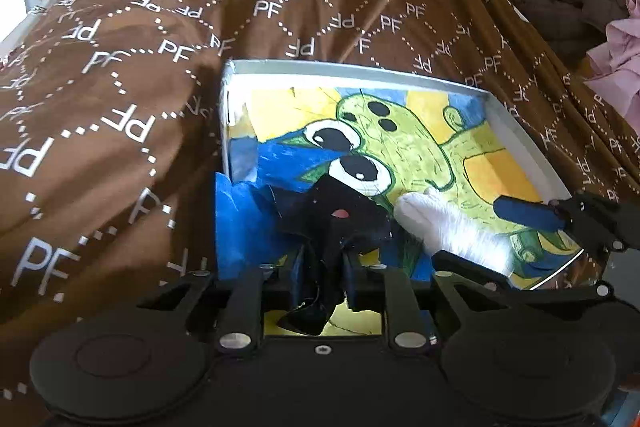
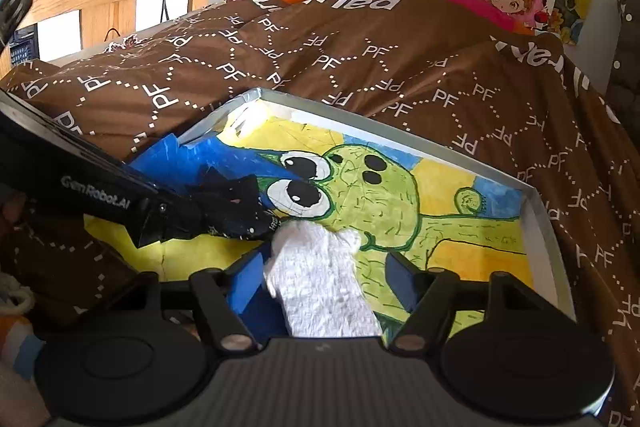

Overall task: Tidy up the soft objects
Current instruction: 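Carry the navy cloth and white towel with both grippers into the grey tray, then open both grippers to release the items in the tray and lift away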

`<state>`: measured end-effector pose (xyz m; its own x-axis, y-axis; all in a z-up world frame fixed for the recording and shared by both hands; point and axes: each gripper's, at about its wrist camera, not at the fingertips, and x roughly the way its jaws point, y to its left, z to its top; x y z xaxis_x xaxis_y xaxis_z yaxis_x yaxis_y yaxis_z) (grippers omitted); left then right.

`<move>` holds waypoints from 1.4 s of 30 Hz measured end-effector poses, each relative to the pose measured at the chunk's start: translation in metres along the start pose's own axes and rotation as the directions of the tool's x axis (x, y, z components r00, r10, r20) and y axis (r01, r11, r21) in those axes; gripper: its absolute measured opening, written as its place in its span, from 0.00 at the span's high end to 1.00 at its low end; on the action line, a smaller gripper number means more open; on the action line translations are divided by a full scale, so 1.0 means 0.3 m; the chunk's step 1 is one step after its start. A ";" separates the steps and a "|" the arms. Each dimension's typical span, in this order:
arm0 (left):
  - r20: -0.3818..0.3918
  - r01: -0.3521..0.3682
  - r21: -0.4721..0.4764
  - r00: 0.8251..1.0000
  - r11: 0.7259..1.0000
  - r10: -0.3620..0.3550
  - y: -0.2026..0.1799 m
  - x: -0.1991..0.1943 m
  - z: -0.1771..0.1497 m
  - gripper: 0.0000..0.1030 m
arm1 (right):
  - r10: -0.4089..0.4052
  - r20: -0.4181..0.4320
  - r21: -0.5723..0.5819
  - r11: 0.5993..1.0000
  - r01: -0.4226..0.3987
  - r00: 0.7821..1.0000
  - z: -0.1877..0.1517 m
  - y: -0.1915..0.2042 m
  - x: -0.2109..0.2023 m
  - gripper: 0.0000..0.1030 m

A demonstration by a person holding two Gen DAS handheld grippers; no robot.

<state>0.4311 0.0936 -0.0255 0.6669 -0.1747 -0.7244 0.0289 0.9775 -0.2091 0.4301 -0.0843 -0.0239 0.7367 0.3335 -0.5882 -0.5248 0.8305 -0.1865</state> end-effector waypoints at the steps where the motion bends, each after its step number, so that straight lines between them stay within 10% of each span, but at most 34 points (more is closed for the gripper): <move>1: 0.008 -0.002 0.004 1.000 1.000 0.002 -0.003 -0.007 0.000 0.71 | -0.003 0.002 0.004 1.000 0.003 1.000 0.001 -0.003 -0.006 0.23; 20: 0.256 -0.059 0.035 0.965 0.998 0.048 -0.066 -0.322 -0.015 0.10 | -0.103 0.150 0.084 0.992 0.092 0.983 0.031 -0.071 -0.364 0.00; 42: 0.484 0.000 -0.009 0.875 1.000 0.004 -0.177 -0.675 -0.263 0.01 | -0.147 0.302 0.237 0.969 0.075 0.942 -0.108 -0.073 -0.807 0.00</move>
<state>0.2359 0.0678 0.0804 0.9441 -0.0916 -0.3166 0.0225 0.9763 -0.2152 0.2495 -0.1977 0.0970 0.8999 0.3266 -0.2888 -0.3518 0.9353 -0.0385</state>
